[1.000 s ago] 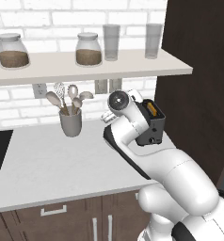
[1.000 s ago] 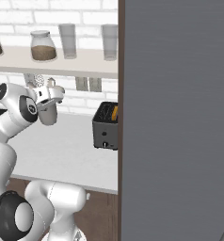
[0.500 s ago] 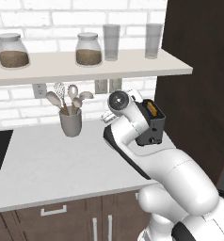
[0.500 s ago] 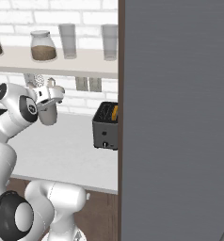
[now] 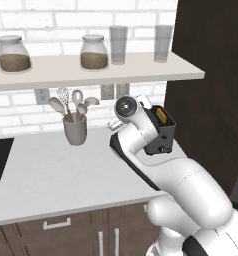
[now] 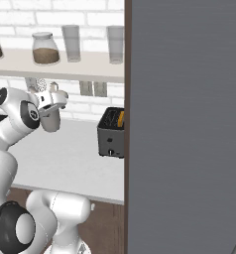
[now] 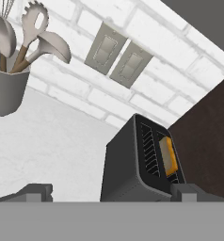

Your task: Start the toaster. Once the lever pops up, take the bread to the plate on the dining counter.

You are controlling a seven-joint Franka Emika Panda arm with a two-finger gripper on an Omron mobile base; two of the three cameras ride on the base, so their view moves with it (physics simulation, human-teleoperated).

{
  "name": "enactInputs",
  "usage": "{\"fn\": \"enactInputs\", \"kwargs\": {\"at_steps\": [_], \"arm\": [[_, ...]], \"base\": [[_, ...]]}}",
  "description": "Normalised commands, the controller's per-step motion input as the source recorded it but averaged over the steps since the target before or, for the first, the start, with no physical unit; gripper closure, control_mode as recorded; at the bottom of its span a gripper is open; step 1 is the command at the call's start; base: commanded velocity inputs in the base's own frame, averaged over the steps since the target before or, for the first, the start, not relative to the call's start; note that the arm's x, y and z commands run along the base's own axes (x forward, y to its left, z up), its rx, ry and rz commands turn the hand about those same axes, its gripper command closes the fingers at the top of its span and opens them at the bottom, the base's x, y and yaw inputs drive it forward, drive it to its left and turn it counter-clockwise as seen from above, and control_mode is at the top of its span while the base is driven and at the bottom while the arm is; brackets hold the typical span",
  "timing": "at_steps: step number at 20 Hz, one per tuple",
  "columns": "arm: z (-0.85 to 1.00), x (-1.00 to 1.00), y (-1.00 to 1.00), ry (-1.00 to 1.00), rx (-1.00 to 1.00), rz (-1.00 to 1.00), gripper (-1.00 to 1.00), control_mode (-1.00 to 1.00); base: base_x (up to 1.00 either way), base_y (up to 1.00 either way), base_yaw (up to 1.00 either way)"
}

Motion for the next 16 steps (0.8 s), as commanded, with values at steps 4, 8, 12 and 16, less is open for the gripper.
{"fn": "enactInputs", "kwargs": {"at_steps": [4, 8, 12, 16], "arm": [[0.0, 0.0, 0.0, 0.0, 0.0, 0.0, -1.0, -1.0], [0.0, 0.0, 0.0, 0.0, 0.0, 0.0, -1.0, -1.0], [0.0, 0.0, 0.0, 0.0, 0.0, 0.0, -1.0, -1.0], [0.0, 0.0, 0.0, 0.0, 0.0, 0.0, -1.0, -1.0]], "base": [[0.0, 0.0, 0.0], [0.0, 0.0, 0.0], [0.0, 0.0, 0.0], [0.0, 0.0, 0.0]]}}
